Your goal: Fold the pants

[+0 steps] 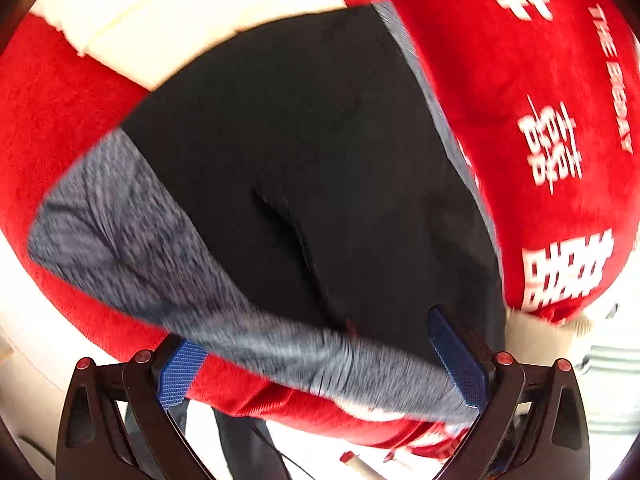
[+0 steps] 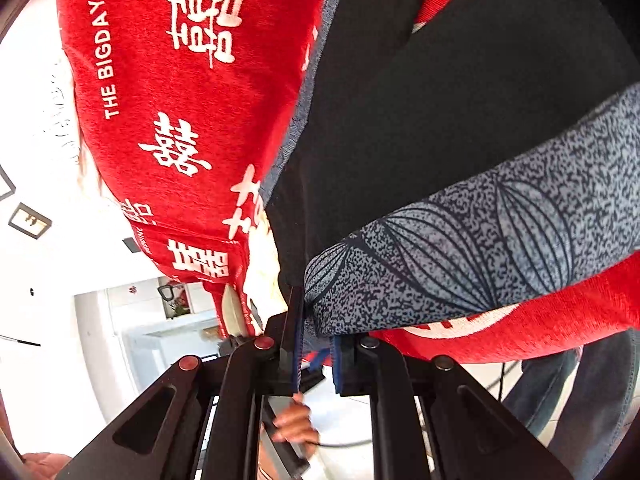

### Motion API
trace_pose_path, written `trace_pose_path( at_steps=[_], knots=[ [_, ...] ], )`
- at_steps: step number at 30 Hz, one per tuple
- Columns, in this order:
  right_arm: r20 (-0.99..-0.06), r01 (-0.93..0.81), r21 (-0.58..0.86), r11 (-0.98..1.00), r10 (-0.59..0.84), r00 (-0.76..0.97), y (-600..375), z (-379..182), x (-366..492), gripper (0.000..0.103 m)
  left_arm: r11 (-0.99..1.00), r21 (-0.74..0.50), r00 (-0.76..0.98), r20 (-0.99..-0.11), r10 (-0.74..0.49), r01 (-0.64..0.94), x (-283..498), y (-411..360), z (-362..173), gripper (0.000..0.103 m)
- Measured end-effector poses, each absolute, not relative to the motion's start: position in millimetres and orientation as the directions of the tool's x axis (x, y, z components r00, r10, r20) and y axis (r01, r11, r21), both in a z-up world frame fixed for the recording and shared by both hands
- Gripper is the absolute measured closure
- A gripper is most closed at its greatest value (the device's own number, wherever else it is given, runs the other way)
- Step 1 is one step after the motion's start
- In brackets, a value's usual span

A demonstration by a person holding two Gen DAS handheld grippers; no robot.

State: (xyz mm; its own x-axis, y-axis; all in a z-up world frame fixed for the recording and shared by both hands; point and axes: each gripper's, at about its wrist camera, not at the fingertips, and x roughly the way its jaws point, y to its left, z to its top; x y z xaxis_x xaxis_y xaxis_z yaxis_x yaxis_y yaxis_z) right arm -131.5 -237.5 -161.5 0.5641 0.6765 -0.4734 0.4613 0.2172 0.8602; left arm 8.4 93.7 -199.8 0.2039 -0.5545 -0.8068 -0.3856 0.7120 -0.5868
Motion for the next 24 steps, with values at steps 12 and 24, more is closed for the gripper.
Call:
trace_pose_path(
  at_steps=[12,24],
  knots=[
    [-0.615,0.563,0.765,0.313,0.616,0.493,-233.0,-180.9,-136.2,0.094,0.783,-0.536,0.144,-0.843,-0.519,-0.316,14.3,110.8,-195.8,0.084],
    [-0.641,0.391,0.766,0.511,0.658,0.396,-270.5,-98.9,-16.5,0.094,0.786,-0.571,0.220,-0.820,-0.529,-0.238,110.7,91.6,-102.9,0.084]
  ],
)
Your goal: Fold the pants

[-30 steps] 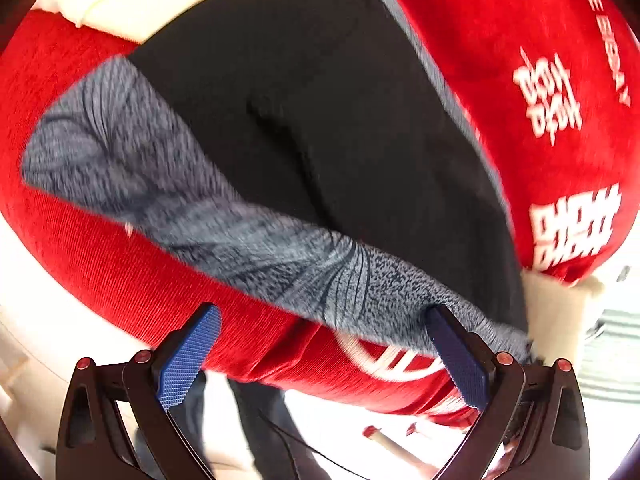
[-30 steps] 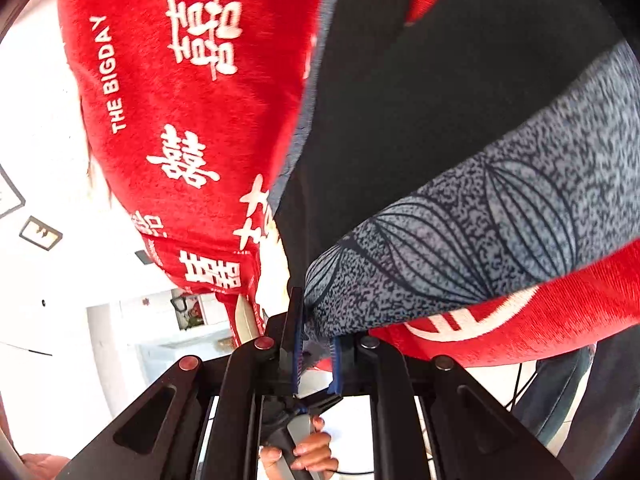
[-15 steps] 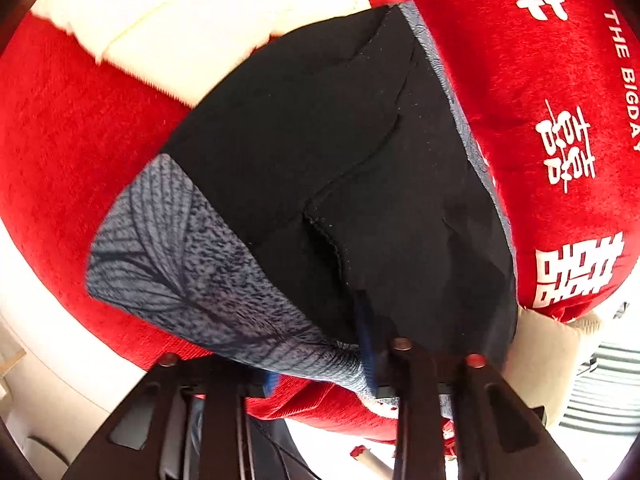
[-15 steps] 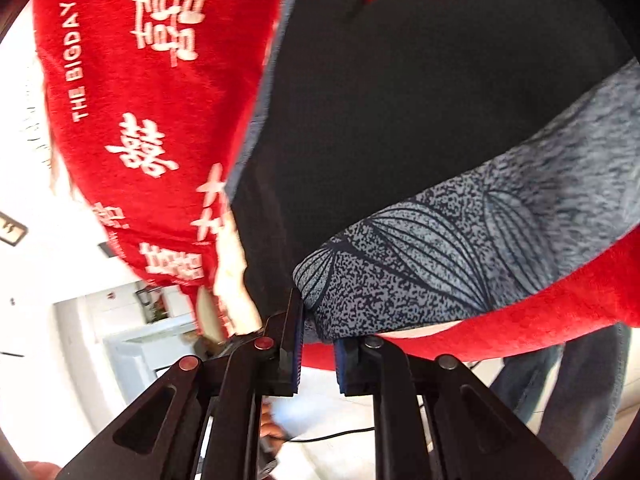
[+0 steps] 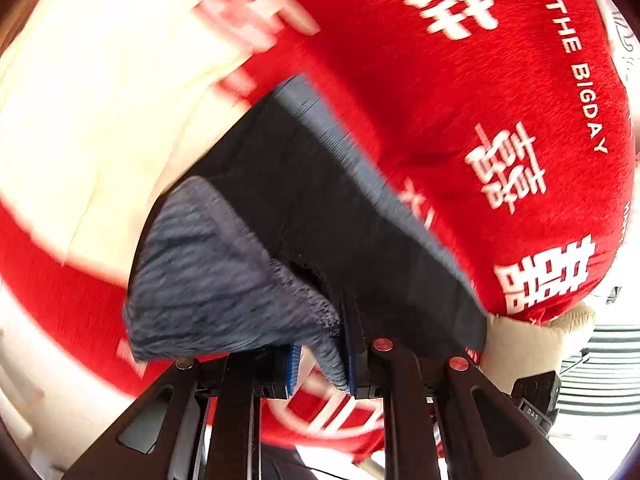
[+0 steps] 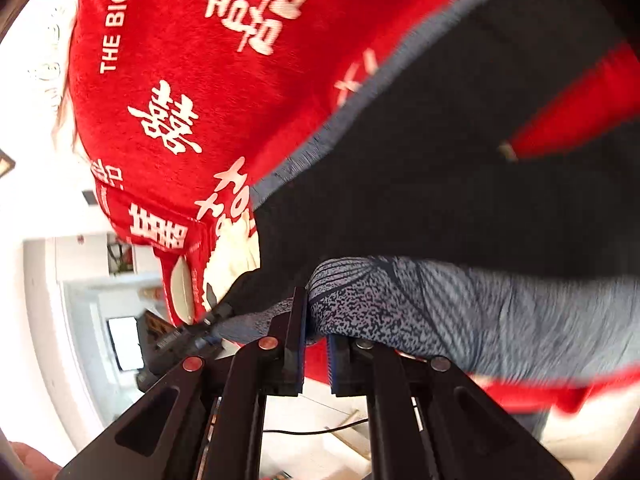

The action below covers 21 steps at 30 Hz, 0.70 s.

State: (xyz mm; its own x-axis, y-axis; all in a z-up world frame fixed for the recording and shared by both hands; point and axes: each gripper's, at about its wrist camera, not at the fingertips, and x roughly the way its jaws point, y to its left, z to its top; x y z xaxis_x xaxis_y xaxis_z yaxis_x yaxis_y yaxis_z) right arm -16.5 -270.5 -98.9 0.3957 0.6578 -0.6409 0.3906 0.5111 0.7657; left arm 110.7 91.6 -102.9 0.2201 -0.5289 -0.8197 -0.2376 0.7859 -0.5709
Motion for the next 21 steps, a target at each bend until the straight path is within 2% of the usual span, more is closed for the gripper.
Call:
trace_pose_path(
  at_steps=[3,9,11,13,15,17,19,21],
  knots=[
    [-0.651,0.378,0.756,0.535,0.675,0.347,-286.3,-109.6,38.1,0.094,0.826,-0.532,0.251,-0.839,-0.483,-0.188,161.4,71.9,-106.7,0.084],
    [-0.714,0.367,0.694,0.620,0.659,0.237,-305.1,-166.6,141.8,0.092,0.893,-0.413,0.248,-0.897,-0.365,-0.178,248.0,37.2,-162.5,0.083],
    [-0.740,0.348,0.667,0.659,0.642,0.201,-305.6,-186.6,165.7,0.090,0.910,-0.366,0.228,-0.919,-0.322,-0.193,264.9,30.7,-184.8,0.080],
    [-0.771,0.338,0.627,0.702,0.620,0.144,-303.2,-212.3,184.2,0.090,0.911,-0.353,0.213,-0.927,-0.310,-0.211,275.5,25.8,-199.7,0.075],
    [-0.767,0.322,0.632,0.705,0.628,0.133,-303.7,-228.9,192.3,0.092,0.908,-0.350,0.213,-0.929,-0.304,-0.231,277.6,26.0,-197.7,0.074],
    [-0.738,0.322,0.665,0.674,0.660,0.140,-308.4,-232.1,191.3,0.092,0.908,-0.354,0.207,-0.928,-0.310,-0.226,275.9,29.4,-183.6,0.067],
    [-0.736,0.311,0.666,0.678,0.664,0.129,-309.2,-226.8,190.9,0.087,0.928,-0.300,0.257,-0.936,-0.241,-0.223,268.8,39.1,-154.9,0.032],
    [-0.767,0.274,0.636,0.721,0.630,0.122,-308.1,-214.4,191.4,0.073,0.950,-0.234,0.308,-0.937,-0.164,-0.208,262.5,44.8,-128.9,0.027]
  ],
)
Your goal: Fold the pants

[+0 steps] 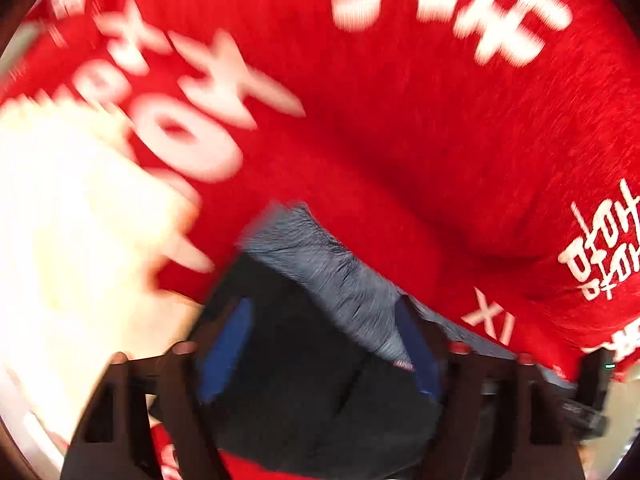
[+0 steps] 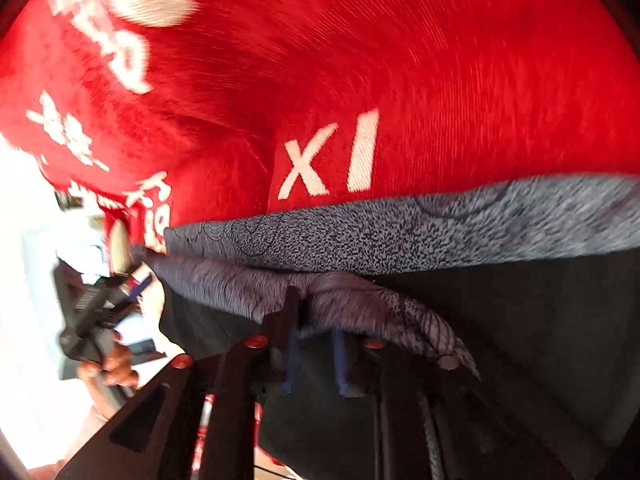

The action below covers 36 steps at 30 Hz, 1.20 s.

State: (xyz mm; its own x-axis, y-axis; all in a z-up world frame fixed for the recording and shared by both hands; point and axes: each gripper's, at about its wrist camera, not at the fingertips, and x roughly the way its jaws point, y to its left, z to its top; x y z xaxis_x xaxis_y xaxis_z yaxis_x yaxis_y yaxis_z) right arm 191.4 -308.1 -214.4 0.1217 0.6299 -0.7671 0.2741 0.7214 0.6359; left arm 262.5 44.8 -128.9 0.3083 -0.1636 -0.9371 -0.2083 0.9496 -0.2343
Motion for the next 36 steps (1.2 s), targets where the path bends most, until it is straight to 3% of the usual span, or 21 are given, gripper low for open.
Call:
trace_pose_path(
  at_steps=[2,4,10,12,13,15,18,20,28,36],
  knots=[
    [-0.789,0.226,0.614,0.756,0.590,0.169,-308.3,-188.5,192.2,0.048,0.971,-0.176,0.298,-0.947,-0.122,-0.160,257.8,41.1,-115.1,0.027],
    [-0.813,0.199,0.577,0.792,0.535,0.229,-307.4,-160.1,184.2,0.040,0.990,-0.109,0.287,-0.955,-0.081,-0.085,250.8,27.2,-115.5,0.027],
    [-0.848,0.148,0.528,0.836,0.513,0.129,-287.1,-162.8,155.1,0.040,0.996,0.024,0.172,-0.985,0.008,0.090,233.6,-49.4,-181.8,0.027],
    [-0.901,0.129,0.434,0.892,0.427,0.076,-287.0,-186.5,148.0,0.046,0.979,0.146,0.204,-0.972,0.115,0.140,230.6,-68.6,-199.0,0.017],
    [-0.923,0.108,0.385,0.917,0.380,0.063,-287.2,-195.3,147.1,0.060,0.967,0.187,0.223,-0.964,0.147,0.171,229.1,-76.5,-201.4,0.015],
    [-0.921,0.093,0.386,0.918,0.378,0.094,-292.7,-189.3,145.1,0.061,0.950,0.229,0.228,-0.957,0.180,0.213,227.0,-86.0,-199.5,0.015],
    [-0.904,0.119,0.414,0.902,0.392,0.173,-309.7,-162.0,126.6,0.055,0.953,0.184,0.199,-0.970,0.137,0.242,217.9,-94.9,-185.7,0.016],
    [-0.922,0.120,0.345,0.931,0.312,0.230,-320.8,-140.1,100.5,0.041,0.950,0.155,0.201,-0.974,0.101,0.271,205.4,-107.4,-171.9,0.015],
    [-0.974,0.383,0.150,0.912,0.069,0.217,-361.0,-113.1,-56.7,0.040,0.879,-0.130,0.109,-0.973,-0.201,0.460,128.2,-209.9,-135.2,0.015],
    [-0.982,0.668,0.160,0.727,0.050,0.180,-383.1,-131.4,-207.2,0.040,0.766,-0.370,-0.112,-0.923,-0.369,0.526,66.6,-291.7,-153.9,0.015]
  ],
)
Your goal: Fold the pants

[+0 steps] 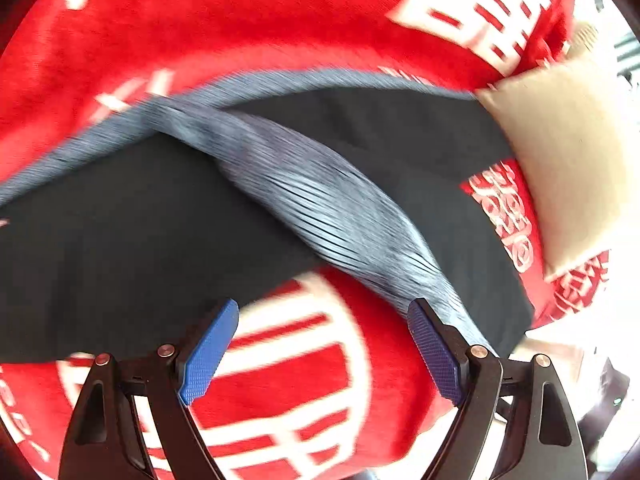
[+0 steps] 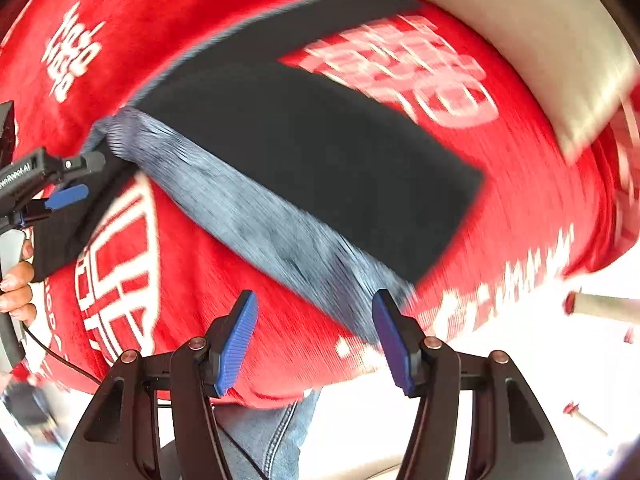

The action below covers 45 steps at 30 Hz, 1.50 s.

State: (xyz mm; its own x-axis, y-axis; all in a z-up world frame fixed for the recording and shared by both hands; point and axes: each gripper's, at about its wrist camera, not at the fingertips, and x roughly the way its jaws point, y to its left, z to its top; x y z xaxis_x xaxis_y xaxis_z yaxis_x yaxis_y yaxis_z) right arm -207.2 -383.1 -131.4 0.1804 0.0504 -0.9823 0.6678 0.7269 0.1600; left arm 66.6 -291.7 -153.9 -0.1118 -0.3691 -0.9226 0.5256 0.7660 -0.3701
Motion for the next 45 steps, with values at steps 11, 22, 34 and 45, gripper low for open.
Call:
trace_pose_path(
  at_steps=[11,22,34,45],
  knots=[
    [-0.958,0.725,0.269,0.634,0.098,0.269,-399.4,-162.7,-248.3,0.040,0.735,-0.407,-0.224,-0.913,-0.340,0.543,29.2,-328.7,-183.9,0.016],
    [-0.900,0.640,0.434,0.634,0.280,0.333,-431.2,-145.7,-233.8,0.098,0.748,-0.448,-0.281,-0.893,-0.352,0.489,23.3,-345.5,-181.5,0.082],
    [-0.861,0.420,0.436,0.796,0.233,0.452,-558.5,-30.5,-118.7,0.098,0.761,-0.466,-0.120,-0.877,-0.466,0.451,93.6,-402.1,-101.4,0.082],
    [-0.943,0.369,0.228,0.901,0.109,0.316,-653.7,-79.2,49.1,0.098,0.880,-0.161,0.154,-0.955,-0.253,0.447,147.0,-398.8,-87.2,0.081]
  ],
)
